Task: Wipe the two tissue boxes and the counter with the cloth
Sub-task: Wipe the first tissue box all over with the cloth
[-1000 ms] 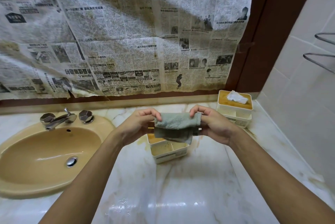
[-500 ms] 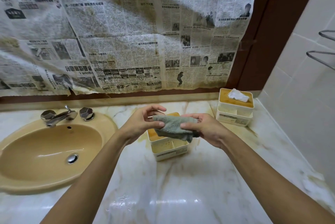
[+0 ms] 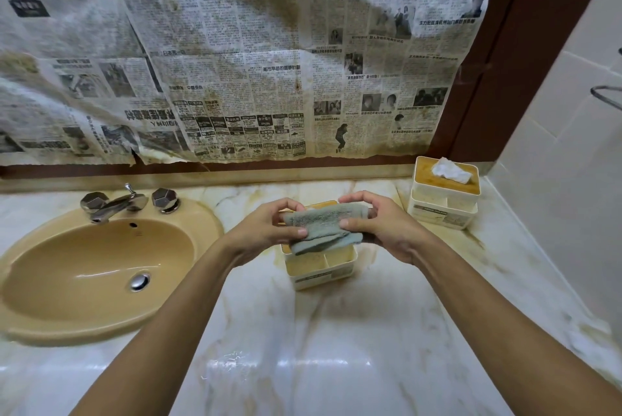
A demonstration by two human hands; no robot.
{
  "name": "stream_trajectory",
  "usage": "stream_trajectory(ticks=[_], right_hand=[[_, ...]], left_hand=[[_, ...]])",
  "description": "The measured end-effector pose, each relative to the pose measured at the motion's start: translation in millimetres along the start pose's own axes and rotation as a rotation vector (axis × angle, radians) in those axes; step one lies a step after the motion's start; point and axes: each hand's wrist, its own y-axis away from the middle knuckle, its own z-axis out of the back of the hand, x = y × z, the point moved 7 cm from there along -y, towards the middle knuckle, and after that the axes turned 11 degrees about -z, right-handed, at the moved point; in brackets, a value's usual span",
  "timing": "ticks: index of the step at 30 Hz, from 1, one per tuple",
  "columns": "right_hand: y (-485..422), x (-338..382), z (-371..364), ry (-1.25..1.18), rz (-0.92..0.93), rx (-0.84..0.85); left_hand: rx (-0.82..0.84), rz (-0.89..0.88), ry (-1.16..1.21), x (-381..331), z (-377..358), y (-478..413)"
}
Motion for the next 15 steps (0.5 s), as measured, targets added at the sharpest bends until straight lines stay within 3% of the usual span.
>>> stream_trajectory(ticks=[4,7,11,15], right_hand=[[-10.0,-15.8,-4.6,-0.112,-0.009,-0.001],[-14.7,-37.2,-8.0,-0.095,-0.017,0.022],[-18.6,-41.6,-7.9,0.254,0.149,-0.114],[-25.0,-39.8,-26.9,0.556,0.283,-0.21]], left_hand=[[-0.058,-0.053,-0.022,5.4,5.9,0.0],[-0.027,0.012,-0.01,23.9,10.5,6.2],[-0.215,0.099,-0.034,55.9,36.9,16.8],[-0.483,0.068,-0.367,79.8,62.2,20.3]])
